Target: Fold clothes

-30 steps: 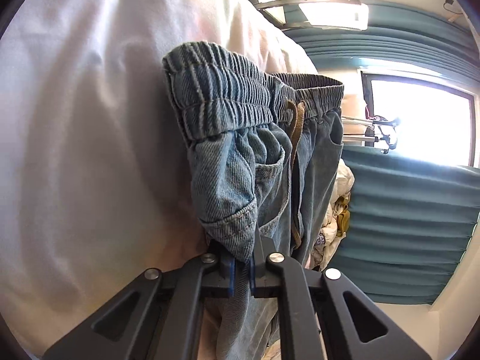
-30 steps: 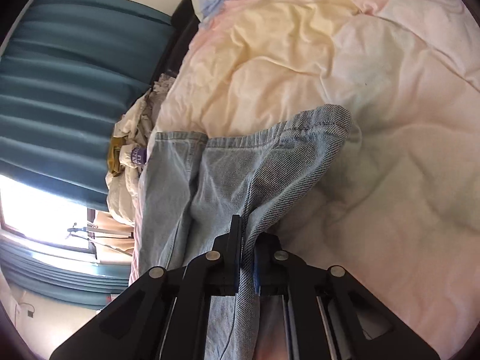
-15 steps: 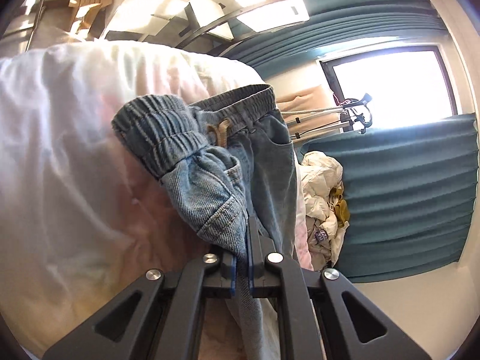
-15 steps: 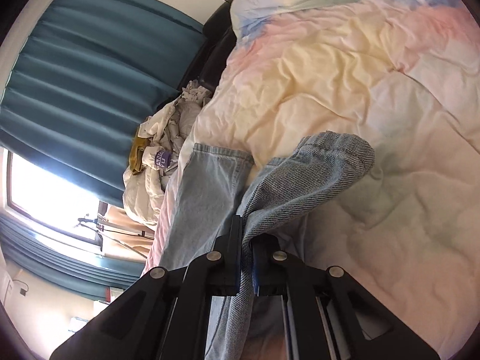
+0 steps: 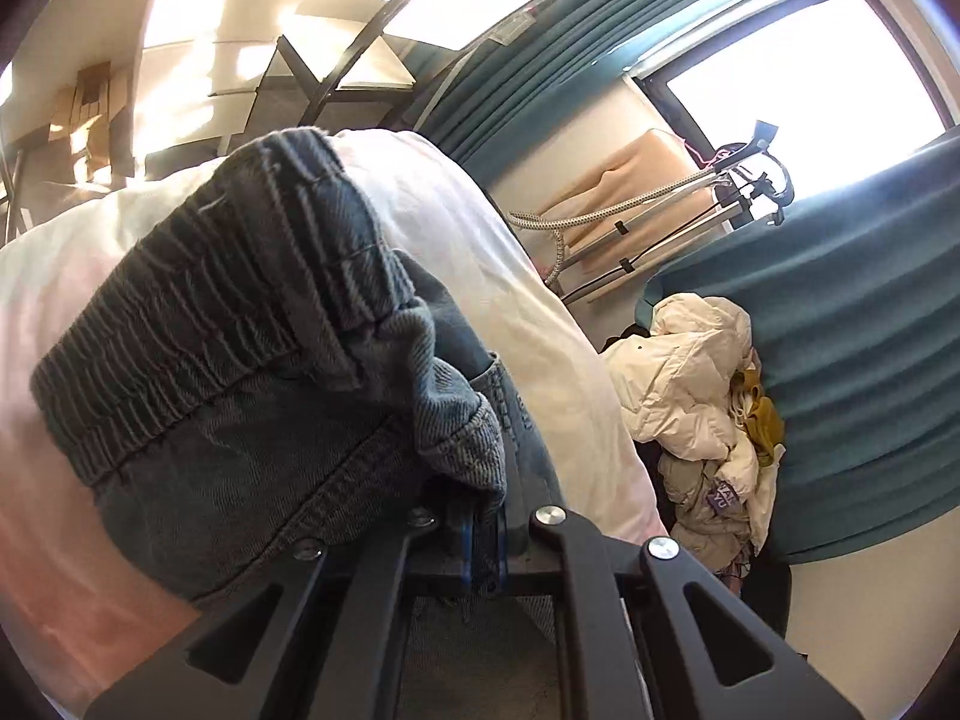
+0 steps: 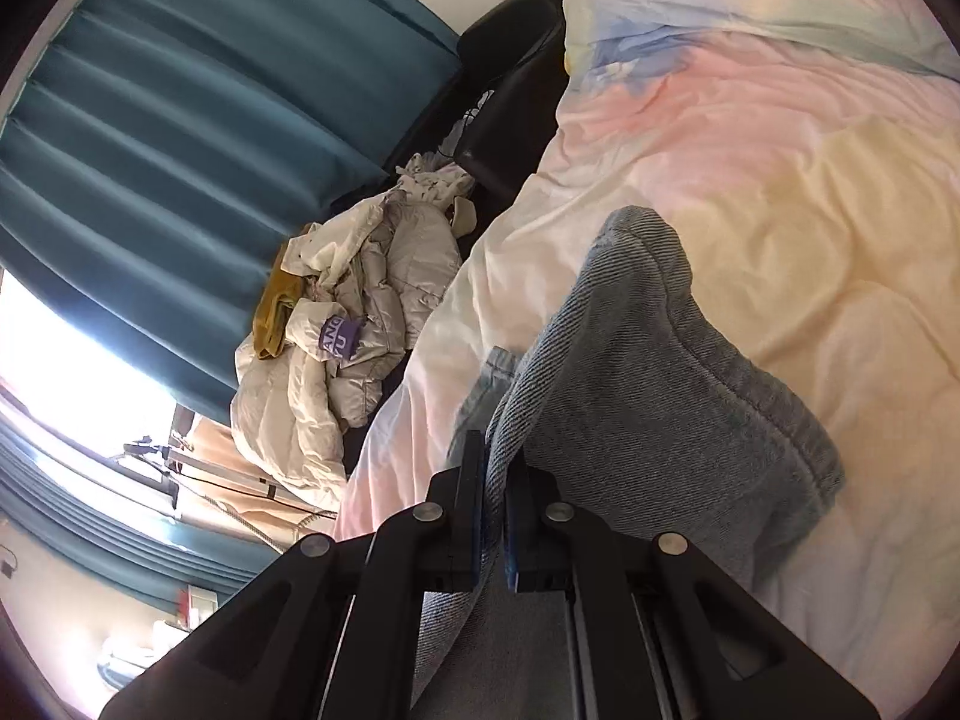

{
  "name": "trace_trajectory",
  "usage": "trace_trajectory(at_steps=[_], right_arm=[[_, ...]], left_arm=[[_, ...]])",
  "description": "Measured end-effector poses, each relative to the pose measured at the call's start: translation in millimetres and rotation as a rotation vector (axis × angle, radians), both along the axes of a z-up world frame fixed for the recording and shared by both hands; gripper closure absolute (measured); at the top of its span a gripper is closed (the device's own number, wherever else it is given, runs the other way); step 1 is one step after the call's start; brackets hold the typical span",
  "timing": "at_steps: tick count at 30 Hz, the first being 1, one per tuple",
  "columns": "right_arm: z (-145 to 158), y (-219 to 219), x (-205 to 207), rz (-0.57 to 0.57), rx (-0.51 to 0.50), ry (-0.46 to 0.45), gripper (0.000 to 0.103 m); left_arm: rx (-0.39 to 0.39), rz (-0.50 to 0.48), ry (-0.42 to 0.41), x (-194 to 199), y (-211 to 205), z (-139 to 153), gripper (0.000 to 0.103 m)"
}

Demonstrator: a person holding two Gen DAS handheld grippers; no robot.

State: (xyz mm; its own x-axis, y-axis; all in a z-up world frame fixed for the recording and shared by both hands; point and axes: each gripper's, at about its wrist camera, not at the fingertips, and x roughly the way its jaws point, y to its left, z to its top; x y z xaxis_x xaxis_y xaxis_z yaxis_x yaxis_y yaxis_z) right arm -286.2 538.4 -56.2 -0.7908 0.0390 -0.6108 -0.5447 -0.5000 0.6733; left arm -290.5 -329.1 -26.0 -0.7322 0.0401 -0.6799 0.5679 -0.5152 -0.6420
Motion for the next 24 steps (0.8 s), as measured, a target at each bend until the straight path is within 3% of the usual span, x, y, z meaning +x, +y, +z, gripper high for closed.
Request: trace_trajectory(at_steps=[7, 9, 13, 19, 21, 24], right_arm=[[-67.6, 0.0, -86.9, 0.034, 0.124, -0.098, 0.100], [-83.3, 0.2, -99.9, 0.048, 0.139, -0.122, 0.100], [-84.2, -1.2, -94.5, 0.084, 0.124, -0.120, 0.100], [-85.5, -3.3, -86.3, 0.138, 0.103, -0.118, 0.092], [-82.9, -4.8, -79.7, 0.159, 0.099, -0.114, 0.084], [-65.4, -12.0, -49.6, 0.200, 0.114, -0.091, 0.069]], left_arm=[[-0.077, -0.043, -0.092, -100.7, 4.0, -48.6, 0.098], [-0.080, -0.049, -0.107, -111.9, 3.2, -59.1, 0.098], [-0.032, -0.062, -0.085, -114.0, -4.0, -68.8, 0.095], [-0.016, -0.134, -0.023, -95.0, -2.3, -50.8, 0.074], [0.002, -0.157, 0.023, -80.2, 0.4, -39.4, 0.051], [-0.024, -0.177, 0.075, -46.4, 6.9, -20.8, 0.034]])
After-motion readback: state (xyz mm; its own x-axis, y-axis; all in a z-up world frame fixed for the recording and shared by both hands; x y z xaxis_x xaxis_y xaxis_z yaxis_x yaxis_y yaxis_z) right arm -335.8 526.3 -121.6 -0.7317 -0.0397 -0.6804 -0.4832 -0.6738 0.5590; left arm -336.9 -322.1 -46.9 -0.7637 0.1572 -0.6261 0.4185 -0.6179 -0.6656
